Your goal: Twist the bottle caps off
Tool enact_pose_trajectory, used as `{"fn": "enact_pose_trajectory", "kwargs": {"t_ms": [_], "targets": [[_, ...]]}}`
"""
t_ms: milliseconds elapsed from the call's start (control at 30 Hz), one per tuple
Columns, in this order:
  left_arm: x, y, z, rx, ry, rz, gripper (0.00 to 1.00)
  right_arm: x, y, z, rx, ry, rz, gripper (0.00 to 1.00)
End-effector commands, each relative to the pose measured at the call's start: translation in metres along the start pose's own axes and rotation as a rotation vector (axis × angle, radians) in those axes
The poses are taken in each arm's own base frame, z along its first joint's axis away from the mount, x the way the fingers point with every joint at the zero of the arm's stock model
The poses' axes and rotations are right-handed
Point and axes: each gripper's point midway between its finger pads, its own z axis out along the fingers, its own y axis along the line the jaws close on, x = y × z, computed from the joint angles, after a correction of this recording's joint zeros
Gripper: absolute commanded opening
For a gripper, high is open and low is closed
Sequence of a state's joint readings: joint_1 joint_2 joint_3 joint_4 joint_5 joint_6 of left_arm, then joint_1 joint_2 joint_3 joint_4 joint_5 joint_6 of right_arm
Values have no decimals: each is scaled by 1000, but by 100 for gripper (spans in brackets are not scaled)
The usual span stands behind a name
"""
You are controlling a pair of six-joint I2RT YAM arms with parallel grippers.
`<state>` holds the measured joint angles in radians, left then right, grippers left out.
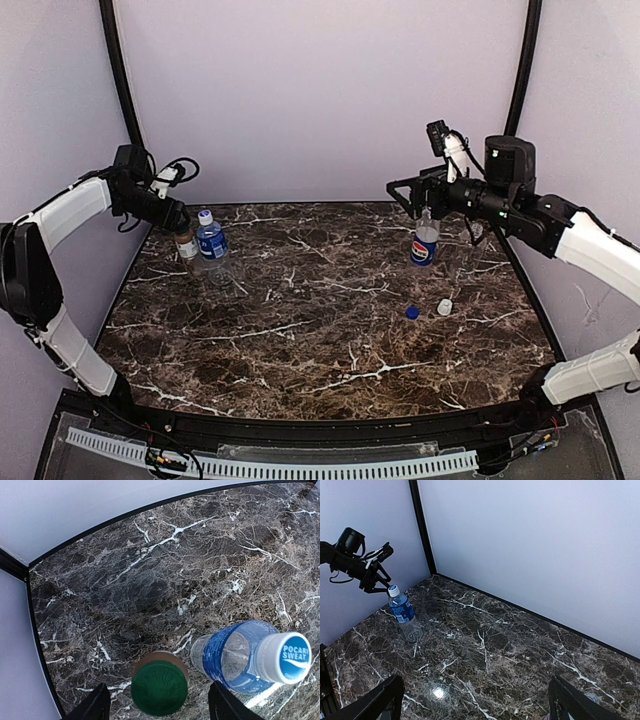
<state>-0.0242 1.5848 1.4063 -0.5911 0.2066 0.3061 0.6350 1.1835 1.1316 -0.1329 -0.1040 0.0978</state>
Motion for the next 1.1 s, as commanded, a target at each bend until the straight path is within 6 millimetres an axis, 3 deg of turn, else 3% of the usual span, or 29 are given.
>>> {"fn": "enact_pose_trajectory", "kwargs": {"t_ms": [0, 200, 367, 533, 667, 767, 867, 1000, 1067], "targets": [[3, 6, 15, -14, -12, -49, 67, 11, 0, 7, 9, 31, 21, 99], [9, 12, 31, -38, -11, -68, 64, 16, 0, 13, 6, 48, 27, 99], [16, 10, 40, -21, 15, -76, 50, 15, -1, 12, 11, 49, 25, 99], [24, 6, 41, -3, 35, -76, 23, 12, -3, 8, 27, 42, 18, 99], [18, 9, 29, -28, 23, -51, 2, 11, -3, 5, 32, 38, 17, 98], [-2, 31, 3, -165, -18, -9, 1, 8, -2, 2, 27, 31, 16, 99], [-43, 54, -40, -316, -126, 68, 1, 2, 0, -3, 21, 14, 11, 99], [-104, 49, -113, -370, -309, 161, 1, -5, 8, -7, -12, -14, -3, 99], [-129, 29, -143, -324, -371, 206, 1, -7, 19, -7, -53, -30, -30, 99]]}}
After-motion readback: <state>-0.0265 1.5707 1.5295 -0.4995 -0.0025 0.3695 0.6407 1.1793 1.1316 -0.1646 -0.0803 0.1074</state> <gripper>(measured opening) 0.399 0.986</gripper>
